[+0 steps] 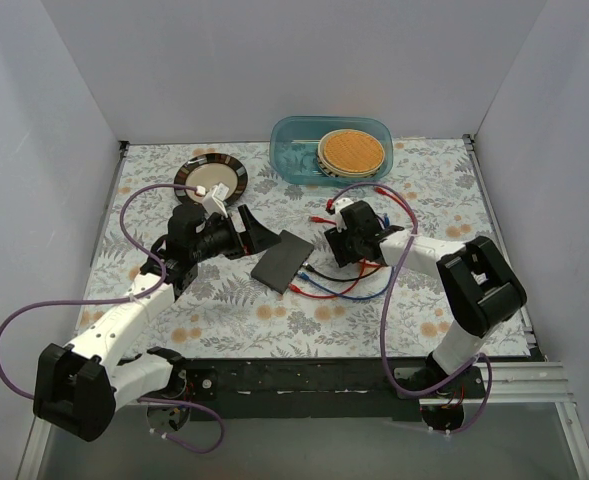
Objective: Insert the plug into the switch port
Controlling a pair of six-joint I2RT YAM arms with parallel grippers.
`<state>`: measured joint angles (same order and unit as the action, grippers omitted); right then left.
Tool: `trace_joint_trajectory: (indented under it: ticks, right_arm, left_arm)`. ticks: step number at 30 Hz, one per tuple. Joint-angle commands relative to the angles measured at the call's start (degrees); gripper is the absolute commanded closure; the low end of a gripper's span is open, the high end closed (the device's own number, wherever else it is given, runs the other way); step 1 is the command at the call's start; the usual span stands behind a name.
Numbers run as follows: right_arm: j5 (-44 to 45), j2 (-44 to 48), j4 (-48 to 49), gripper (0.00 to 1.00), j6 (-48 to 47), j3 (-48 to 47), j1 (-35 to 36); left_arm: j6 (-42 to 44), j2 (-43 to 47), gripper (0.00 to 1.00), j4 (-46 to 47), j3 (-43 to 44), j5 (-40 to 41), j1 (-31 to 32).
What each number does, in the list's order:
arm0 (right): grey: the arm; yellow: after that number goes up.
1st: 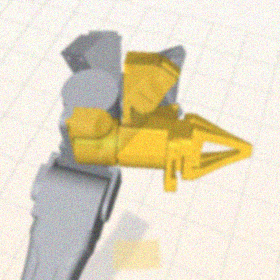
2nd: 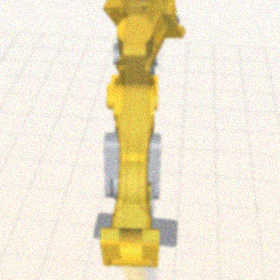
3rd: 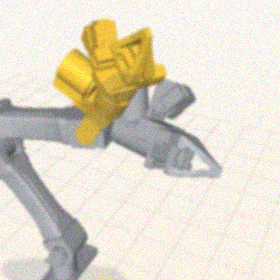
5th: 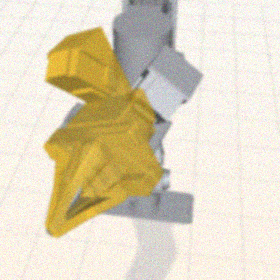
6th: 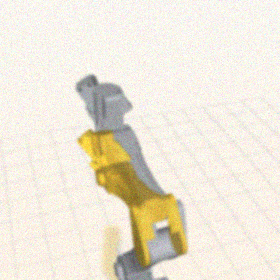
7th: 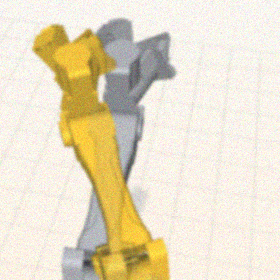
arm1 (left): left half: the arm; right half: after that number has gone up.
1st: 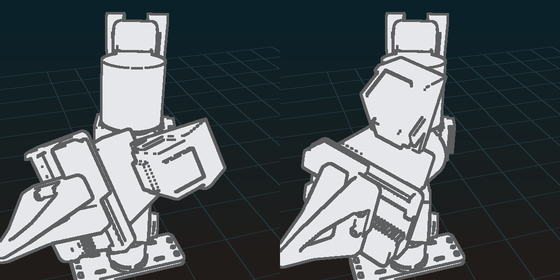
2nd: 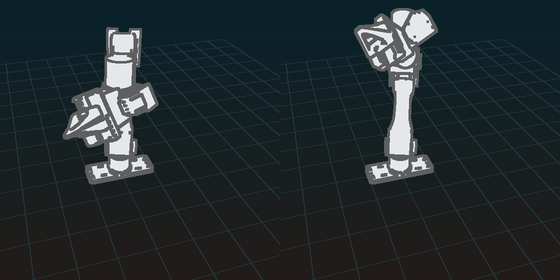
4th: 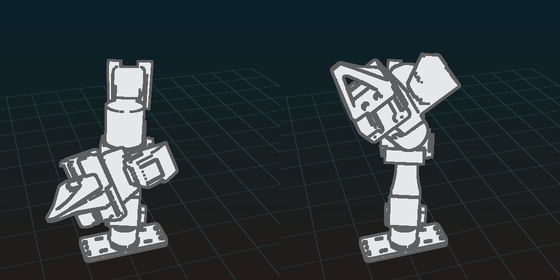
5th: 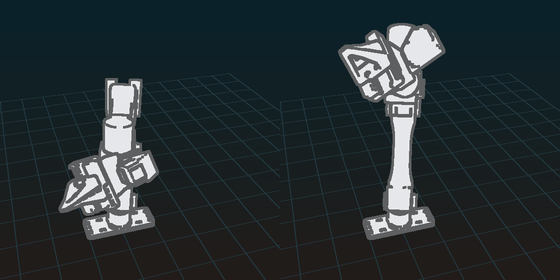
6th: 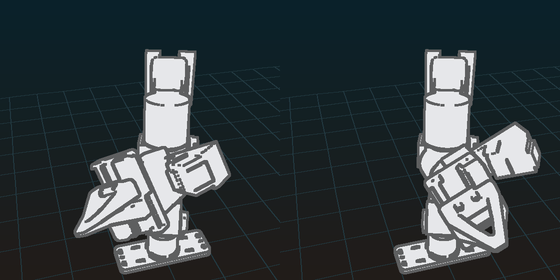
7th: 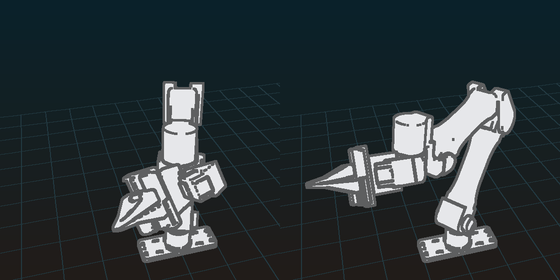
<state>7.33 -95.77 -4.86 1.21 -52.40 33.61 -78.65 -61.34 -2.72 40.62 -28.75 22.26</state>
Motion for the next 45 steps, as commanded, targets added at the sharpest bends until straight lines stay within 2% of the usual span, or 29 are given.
trace_joint_trajectory:
  ticks: [1,4,5,7,8,9,14,17,24,30,35,40,45]
  right_arm:
    - [-2.93,-2.49,2.58,0.44,-1.04,-1.48,-0.91]
    - [-3.29,-3.46,2.67,0.51,-1.04,-1.21,-0.91]
    - [-3.46,-3.55,2.67,0.63,-1.04,-1.04,-0.91]
    - [-3.99,-3.99,2.58,0.78,-1.04,-0.95,-1.0]
    - [-4.17,-4.16,2.49,0.94,-1.04,-1.03,-1.0]
    - [-4.26,-3.99,2.32,0.99,-1.04,-1.38,-1.0]
    - [-4.52,1.27,1.79,0.99,-1.04,-1.91,-1.0]
    - [-3.9,9.08,1.52,0.99,-1.04,-2.97,-1.0]
    - [-3.82,37.44,11.17,0.99,-0.86,-2.0,-1.0]
    - [-2.85,56.54,21.8,0.99,-0.07,-1.04,-1.0]
    - [6.8,70.6,27.18,0.99,0.46,-0.07,-1.08]
    - [12.17,74.76,23.77,0.99,-2.69,-2.53,-1.0]
    - [15.08,77.13,26.57,0.99,-3.06,0.19,-1.0]
  left_arm:
    - [1.31,-0.18,0.02,0.79,-0.37,-0.96,0.15]
    - [1.48,-0.27,0.02,0.79,-0.37,-1.13,0.24]
    - [1.48,-0.18,0.02,0.79,-0.37,-1.13,0.15]
    - [1.75,-0.27,0.02,0.7,-0.19,-0.96,0.24]
    - [1.75,-0.18,0.02,0.61,-0.19,-0.87,0.15]
    - [1.92,-0.27,0.02,0.44,-0.1,-0.87,0.15]
    - [2.01,-0.01,0.02,0.0,0.51,-0.6,0.24]
    - [1.92,0.26,0.02,-0.09,0.51,-0.69,0.15]
    - [0.26,1.14,0.02,0.96,-0.1,-1.3,0.24]
    - [-0.27,3.42,0.02,0.88,-0.63,-1.22,0.24]
    - [-0.8,4.56,0.02,0.7,-0.72,-1.39,0.15]
    - [-1.15,5.27,0.02,0.79,-0.81,-1.39,0.24]
    - [-0.98,5.36,0.02,0.61,-0.98,-1.48,0.15]
